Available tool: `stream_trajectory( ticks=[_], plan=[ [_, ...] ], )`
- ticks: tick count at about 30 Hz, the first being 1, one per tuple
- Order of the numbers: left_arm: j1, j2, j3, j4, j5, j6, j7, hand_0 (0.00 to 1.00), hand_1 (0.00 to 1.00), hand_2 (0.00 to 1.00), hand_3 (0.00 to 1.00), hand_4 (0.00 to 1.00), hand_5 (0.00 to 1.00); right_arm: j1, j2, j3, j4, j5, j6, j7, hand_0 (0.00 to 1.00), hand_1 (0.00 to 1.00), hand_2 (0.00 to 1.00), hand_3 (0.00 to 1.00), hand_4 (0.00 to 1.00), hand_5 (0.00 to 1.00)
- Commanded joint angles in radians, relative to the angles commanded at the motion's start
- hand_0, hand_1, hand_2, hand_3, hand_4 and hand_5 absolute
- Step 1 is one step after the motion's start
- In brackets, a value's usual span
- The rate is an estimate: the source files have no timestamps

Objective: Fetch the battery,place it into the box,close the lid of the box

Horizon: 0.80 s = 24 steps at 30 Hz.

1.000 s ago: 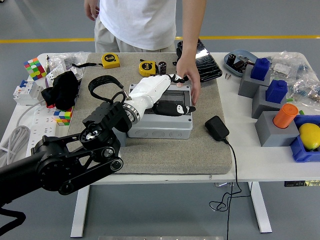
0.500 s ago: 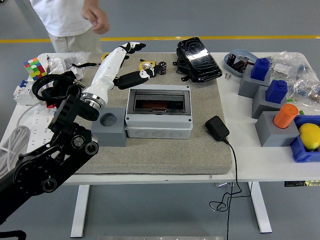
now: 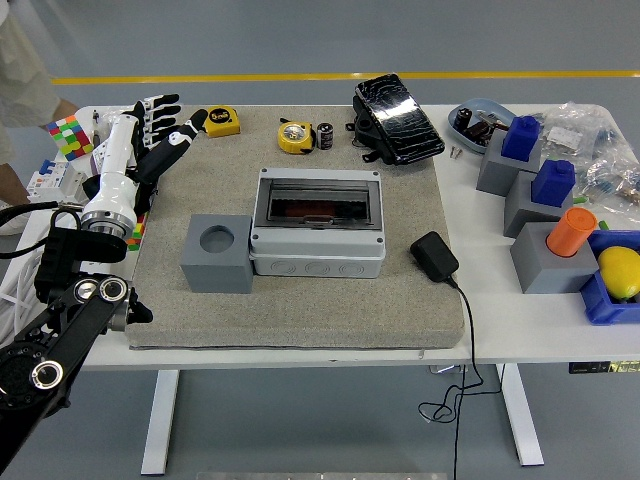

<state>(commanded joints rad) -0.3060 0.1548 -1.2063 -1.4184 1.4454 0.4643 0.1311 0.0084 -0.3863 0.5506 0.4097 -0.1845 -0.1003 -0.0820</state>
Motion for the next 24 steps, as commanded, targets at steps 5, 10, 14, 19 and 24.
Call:
stream_trajectory(
  ticks=[5,10,14,19,24],
  plan=[
    [0.014,-0.005,-0.017,0.001,-0.007,-0.008,-0.007,0.675,0.754,0.743,0.732,0.936,0.596,0.005,0.005,-0.009,-0.004,0.007,0.001,-0.001,0.633,0.647,0.665,0.576,0.993,0.564],
    [-0.002,0.001,-0.006,0.01,-0.03,-0.013,-0.016,0.667,0.75,0.742,0.732,0.943,0.586,0.039,0.002,-0.05,-0.007,0.017,0.003,-0.003,0.633,0.647,0.666,0.576,0.992,0.562],
    [0.003,0.003,0.015,0.014,-0.031,-0.021,-0.012,0.667,0.75,0.742,0.732,0.943,0.586,0.041,-0.002,-0.051,-0.007,0.015,-0.001,-0.001,0.633,0.647,0.666,0.576,0.992,0.562],
    [0.029,-0.004,0.014,0.001,-0.027,-0.025,-0.011,0.665,0.748,0.738,0.731,0.933,0.567,0.026,0.003,-0.055,-0.013,0.023,0.0,-0.002,0.633,0.646,0.665,0.576,0.992,0.563],
    [0.04,0.001,0.006,-0.008,-0.026,-0.029,-0.009,0.667,0.747,0.738,0.73,0.921,0.55,0.028,0.008,-0.061,-0.018,0.03,0.001,-0.002,0.633,0.647,0.664,0.576,0.992,0.563]
  ],
)
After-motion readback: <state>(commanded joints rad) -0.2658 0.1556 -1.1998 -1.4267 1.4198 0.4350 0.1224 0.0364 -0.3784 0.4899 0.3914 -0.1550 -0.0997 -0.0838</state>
